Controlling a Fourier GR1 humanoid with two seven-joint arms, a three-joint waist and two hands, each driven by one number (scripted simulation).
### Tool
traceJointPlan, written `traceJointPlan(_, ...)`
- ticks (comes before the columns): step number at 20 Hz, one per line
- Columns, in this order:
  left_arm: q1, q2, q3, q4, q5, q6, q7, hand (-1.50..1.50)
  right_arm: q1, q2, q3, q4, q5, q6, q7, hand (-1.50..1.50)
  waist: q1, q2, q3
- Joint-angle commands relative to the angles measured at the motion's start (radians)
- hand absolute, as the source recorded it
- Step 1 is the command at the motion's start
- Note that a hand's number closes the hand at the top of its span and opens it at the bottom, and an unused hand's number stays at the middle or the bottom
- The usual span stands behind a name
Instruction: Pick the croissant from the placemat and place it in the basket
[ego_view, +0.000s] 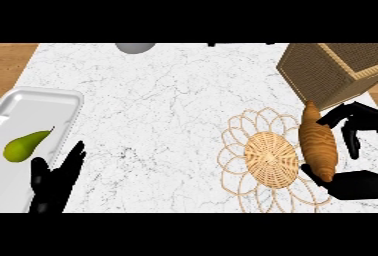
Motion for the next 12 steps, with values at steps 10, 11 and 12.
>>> traceJointPlan(10, -0.037, -0.037, -0.014, 0.093, -0.016, -0.014, 0.013, 0.00, -0.490, -0.359, -0.347, 0.226, -0.341, 0.095, 0.491, 1.50, 0.045, 0.015, -0.008)
traceJointPlan(11, -0.016, -0.018, -0.012, 0.088, -0.016, -0.040, -0.008, 0.00, -0.528, -0.364, -0.315, 0.289, -0.297, 0.071, 0.467, 1.50, 0.054, 0.017, -0.008)
traceJointPlan(12, 0.006, -0.027, -0.040, 0.013, -0.031, -0.022, 0.037, 0.00, -0.566, -0.386, -0.311, 0.355, -0.298, 0.073, 0.449, 1.50, 0.060, 0.017, -0.007)
